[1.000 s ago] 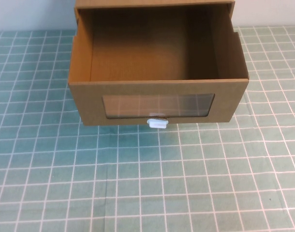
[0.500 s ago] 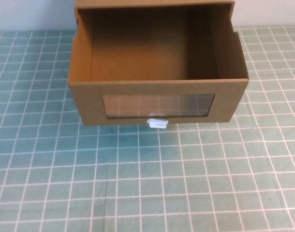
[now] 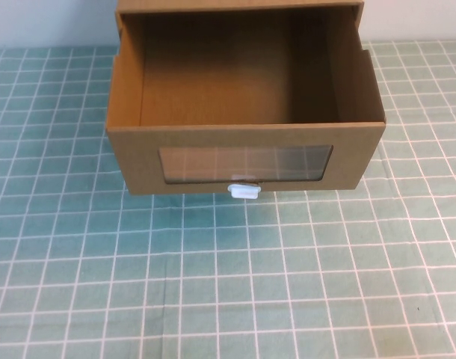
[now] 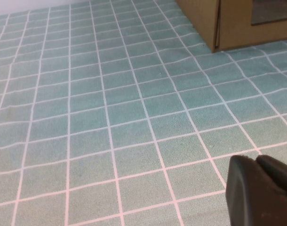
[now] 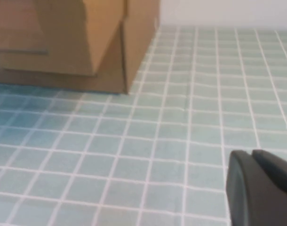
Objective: Open the shoe box
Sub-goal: 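Pull the top drawer of the cardboard box fully open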
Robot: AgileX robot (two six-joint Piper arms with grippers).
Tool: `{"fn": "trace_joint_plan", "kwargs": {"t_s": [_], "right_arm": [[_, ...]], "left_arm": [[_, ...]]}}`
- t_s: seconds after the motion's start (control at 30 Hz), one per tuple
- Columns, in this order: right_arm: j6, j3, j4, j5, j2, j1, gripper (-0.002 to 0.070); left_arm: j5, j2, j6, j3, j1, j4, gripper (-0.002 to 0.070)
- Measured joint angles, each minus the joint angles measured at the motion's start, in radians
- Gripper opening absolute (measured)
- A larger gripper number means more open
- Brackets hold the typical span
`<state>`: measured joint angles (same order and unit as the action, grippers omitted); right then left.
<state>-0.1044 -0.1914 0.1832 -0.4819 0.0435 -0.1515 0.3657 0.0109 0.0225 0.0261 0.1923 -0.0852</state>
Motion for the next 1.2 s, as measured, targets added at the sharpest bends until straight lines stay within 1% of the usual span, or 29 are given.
{"fn": "trace_joint_plan", "kwargs": {"t_s": [0.17, 0.37, 1.2], "right_arm": [[0.059, 0.093, -0.126, 0.030, -0.050, 0.004, -0.0013], [0.162, 0.208, -0.149, 0.094, -0.053, 0.027, -0.0013], [0.182, 0.215, -0.155, 0.103, -0.053, 0.029, -0.0013]], "left_arm": [[0.000, 0.000, 0.000, 0.000, 0.000, 0.000, -0.0005], [0.000, 0.002, 0.000, 0.000, -0.001, 0.000, -0.0005], [0.002, 0.002, 0.000, 0.000, -0.002, 0.000, -0.0005]]}}
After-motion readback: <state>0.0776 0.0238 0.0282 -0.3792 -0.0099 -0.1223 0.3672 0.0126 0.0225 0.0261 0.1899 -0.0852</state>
